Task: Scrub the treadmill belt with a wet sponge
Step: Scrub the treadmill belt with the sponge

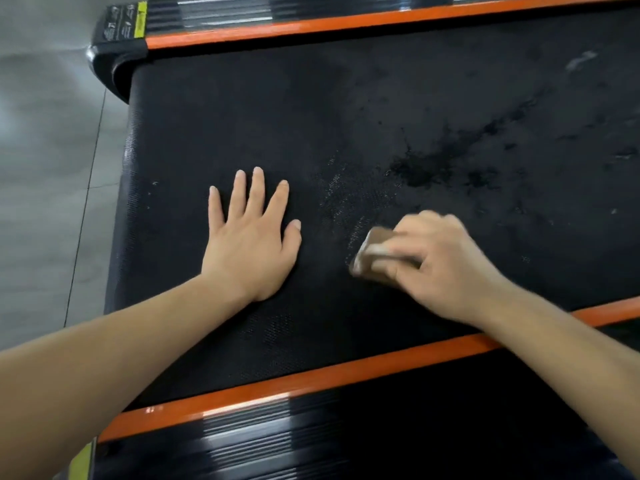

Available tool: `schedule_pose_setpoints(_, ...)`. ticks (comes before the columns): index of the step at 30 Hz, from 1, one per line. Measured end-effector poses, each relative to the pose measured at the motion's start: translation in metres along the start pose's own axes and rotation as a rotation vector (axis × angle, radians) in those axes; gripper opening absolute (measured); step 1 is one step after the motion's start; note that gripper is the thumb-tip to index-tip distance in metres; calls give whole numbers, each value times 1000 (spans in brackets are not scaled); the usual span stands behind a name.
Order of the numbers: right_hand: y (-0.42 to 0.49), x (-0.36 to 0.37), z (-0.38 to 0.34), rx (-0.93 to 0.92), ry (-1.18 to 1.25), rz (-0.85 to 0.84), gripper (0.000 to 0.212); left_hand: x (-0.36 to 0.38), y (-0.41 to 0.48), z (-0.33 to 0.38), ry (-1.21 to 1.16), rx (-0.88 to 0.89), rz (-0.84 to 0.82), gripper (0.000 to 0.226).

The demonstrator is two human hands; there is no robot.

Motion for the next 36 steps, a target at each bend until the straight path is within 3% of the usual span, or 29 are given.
schedule_pose_setpoints(3, -12, -2, -2, 16, 19, 36, 32, 0, -1, 1, 3, 0, 13, 66)
schedule_pose_setpoints(7, -44, 13, -25, -53, 162, -246, 30, -1, -2, 0, 9, -10, 9, 67)
schedule_pose_setpoints(12, -27, -29, 26, 108, 55, -4, 25, -2, -2, 2, 2, -24, -21, 66)
schedule_pose_setpoints(17, -57, -4, -1, -16, 224, -297, 16, -1, -4, 2, 17, -28, 6, 64)
schedule_pose_setpoints(22, -9, -28, 38, 120, 85, 8, 21, -1, -4, 2, 2, -45, -7, 63)
schedule_pose_setpoints(28, -25, -8, 13, -57, 191, -143, 19, -4, -5, 7, 6, -2, -42, 63)
schedule_pose_setpoints(33, 26, -22, 47, 170, 44, 122, 20, -4, -6, 9, 13, 57, -93, 76)
schedule_pose_setpoints(36, 5, -1, 21, 50, 107, 75, 19, -2, -7, 17, -6, 15, -130, 76)
Point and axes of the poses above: each hand's wrist, its own y-axis towards the middle knuckle, its own x-axis out of the palm, z = x × y, the point moved 7 cm from there along y, towards the middle knuckle, and after that the axes turned 7 degrees about y, right-handed, at the moved point
